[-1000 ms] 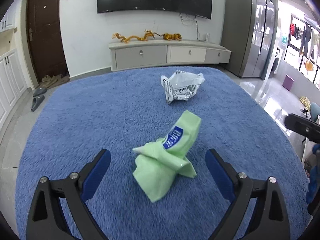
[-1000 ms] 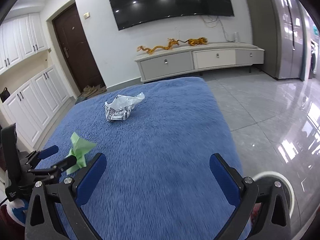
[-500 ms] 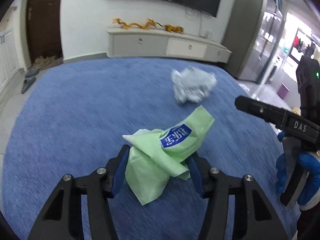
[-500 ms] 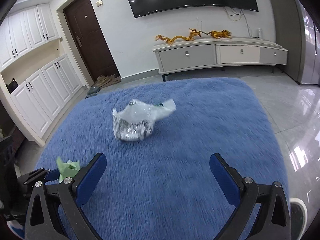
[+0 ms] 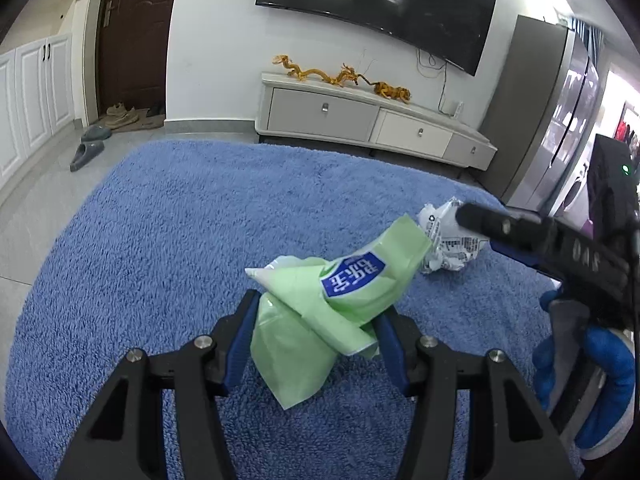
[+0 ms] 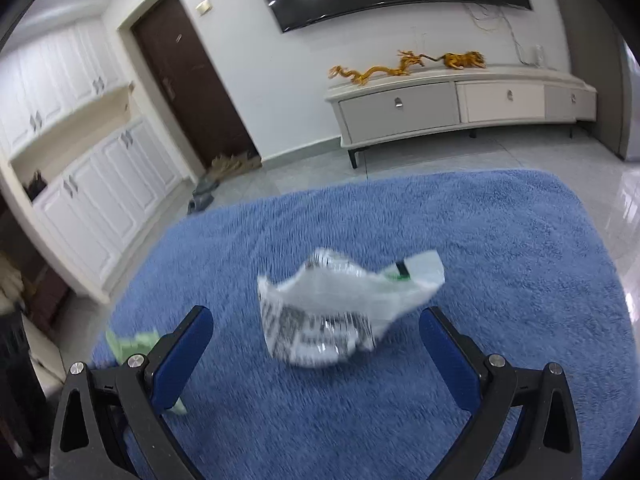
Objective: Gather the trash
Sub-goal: 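Grasp the green paper with the left tool while the right tool grasps the white printed wrapper, then carry both items over the bin and lower them toward its opening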
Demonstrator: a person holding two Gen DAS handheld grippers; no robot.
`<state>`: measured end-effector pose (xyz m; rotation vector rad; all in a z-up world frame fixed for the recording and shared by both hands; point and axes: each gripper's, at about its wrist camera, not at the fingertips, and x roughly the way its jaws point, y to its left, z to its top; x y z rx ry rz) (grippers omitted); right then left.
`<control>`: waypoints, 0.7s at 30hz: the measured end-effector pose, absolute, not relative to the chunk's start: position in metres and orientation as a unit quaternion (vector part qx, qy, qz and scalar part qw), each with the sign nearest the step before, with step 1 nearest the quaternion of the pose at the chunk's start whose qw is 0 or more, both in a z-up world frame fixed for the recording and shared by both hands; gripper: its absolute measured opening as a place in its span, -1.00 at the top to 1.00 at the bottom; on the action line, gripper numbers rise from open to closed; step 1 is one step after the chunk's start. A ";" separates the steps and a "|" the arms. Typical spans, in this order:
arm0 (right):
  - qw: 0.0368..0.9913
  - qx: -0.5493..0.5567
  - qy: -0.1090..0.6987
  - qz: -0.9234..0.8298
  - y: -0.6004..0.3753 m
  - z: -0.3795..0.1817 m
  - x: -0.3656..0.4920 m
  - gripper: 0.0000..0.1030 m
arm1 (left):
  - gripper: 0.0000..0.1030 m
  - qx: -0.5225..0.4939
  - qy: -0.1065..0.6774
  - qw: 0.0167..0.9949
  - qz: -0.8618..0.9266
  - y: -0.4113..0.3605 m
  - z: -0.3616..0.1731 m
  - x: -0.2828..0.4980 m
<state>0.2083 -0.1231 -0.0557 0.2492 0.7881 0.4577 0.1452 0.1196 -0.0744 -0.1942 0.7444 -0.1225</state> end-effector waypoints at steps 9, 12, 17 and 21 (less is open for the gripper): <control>0.880 0.208 0.396 0.160 -0.137 -0.065 0.237 -0.93 | -0.04 -0.123 0.364 0.920 -0.073 0.138 -0.076 0.146; 0.872 0.224 0.409 0.151 -0.139 -0.073 0.242 -0.38 | -0.04 -0.124 0.367 0.919 -0.073 0.140 -0.077 0.148; 0.875 0.215 0.403 0.162 -0.138 -0.071 0.235 0.08 | -0.03 -0.122 0.369 0.919 -0.074 0.139 -0.075 0.153; 0.877 0.198 0.398 0.184 -0.136 -0.064 0.219 0.25 | -0.02 -0.118 0.364 0.921 -0.072 0.137 -0.073 0.152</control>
